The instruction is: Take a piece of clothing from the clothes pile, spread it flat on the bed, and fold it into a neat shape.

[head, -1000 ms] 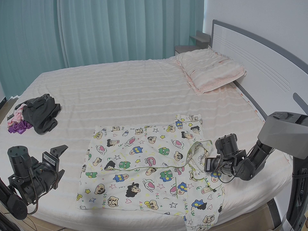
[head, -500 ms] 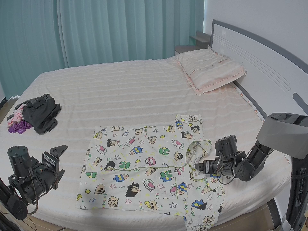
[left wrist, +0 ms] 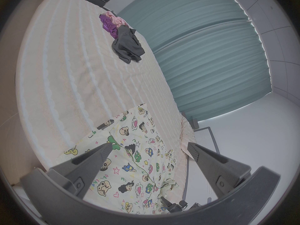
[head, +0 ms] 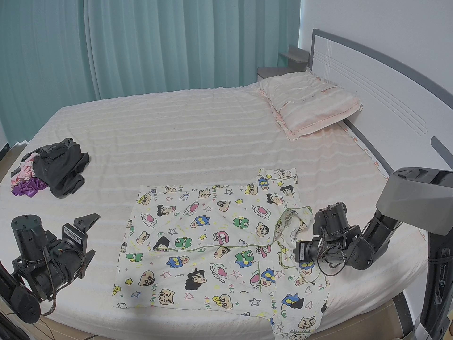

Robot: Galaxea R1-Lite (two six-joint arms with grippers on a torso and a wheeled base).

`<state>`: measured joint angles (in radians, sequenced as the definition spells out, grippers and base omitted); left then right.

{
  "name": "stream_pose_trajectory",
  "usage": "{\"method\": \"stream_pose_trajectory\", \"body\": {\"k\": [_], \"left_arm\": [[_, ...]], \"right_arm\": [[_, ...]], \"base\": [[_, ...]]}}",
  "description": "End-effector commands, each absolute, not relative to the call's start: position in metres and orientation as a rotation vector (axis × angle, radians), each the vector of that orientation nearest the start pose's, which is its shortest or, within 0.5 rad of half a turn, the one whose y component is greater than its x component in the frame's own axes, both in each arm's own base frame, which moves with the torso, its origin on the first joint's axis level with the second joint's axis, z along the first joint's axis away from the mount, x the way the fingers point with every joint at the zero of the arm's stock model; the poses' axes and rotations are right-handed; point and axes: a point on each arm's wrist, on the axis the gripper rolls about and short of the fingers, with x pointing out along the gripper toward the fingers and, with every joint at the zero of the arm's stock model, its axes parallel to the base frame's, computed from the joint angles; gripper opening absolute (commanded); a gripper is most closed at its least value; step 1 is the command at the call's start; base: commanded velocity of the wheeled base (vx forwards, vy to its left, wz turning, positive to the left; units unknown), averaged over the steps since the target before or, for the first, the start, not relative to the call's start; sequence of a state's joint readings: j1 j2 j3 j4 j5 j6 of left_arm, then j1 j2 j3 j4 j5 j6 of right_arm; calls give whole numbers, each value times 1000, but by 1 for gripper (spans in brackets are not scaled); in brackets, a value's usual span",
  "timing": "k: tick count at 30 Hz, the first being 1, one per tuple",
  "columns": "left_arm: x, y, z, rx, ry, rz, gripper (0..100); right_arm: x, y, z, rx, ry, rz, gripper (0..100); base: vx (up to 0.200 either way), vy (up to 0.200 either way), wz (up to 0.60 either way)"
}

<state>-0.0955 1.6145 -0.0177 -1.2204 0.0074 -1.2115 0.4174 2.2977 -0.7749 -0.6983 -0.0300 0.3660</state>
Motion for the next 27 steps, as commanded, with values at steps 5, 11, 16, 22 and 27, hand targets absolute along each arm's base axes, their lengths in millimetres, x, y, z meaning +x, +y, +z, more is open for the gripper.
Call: {"method": "stream_pose_trajectory", "body": {"k": [5,11,16,22,27], "left_arm": [[175,-17,82,-1174,396,163,100],[175,-17,82,-1173,395,164,100],[175,-17,82,-1172,396,165,100],[175,-17,82,-1172,396,165,100],[176,-17,82,-1172,397,166,100]], "right_arm": [[323,140,-17,173,852,221,0],[325,137,2,220,803,199,0],[338,114,16,218,758,77,0],[341,111,10,215,776,60,100],[341,114,8,228,785,81,100]], "base": [[0,0,0],[0,0,0],[0,0,0],[0,0,0],[0,0,0]]}}
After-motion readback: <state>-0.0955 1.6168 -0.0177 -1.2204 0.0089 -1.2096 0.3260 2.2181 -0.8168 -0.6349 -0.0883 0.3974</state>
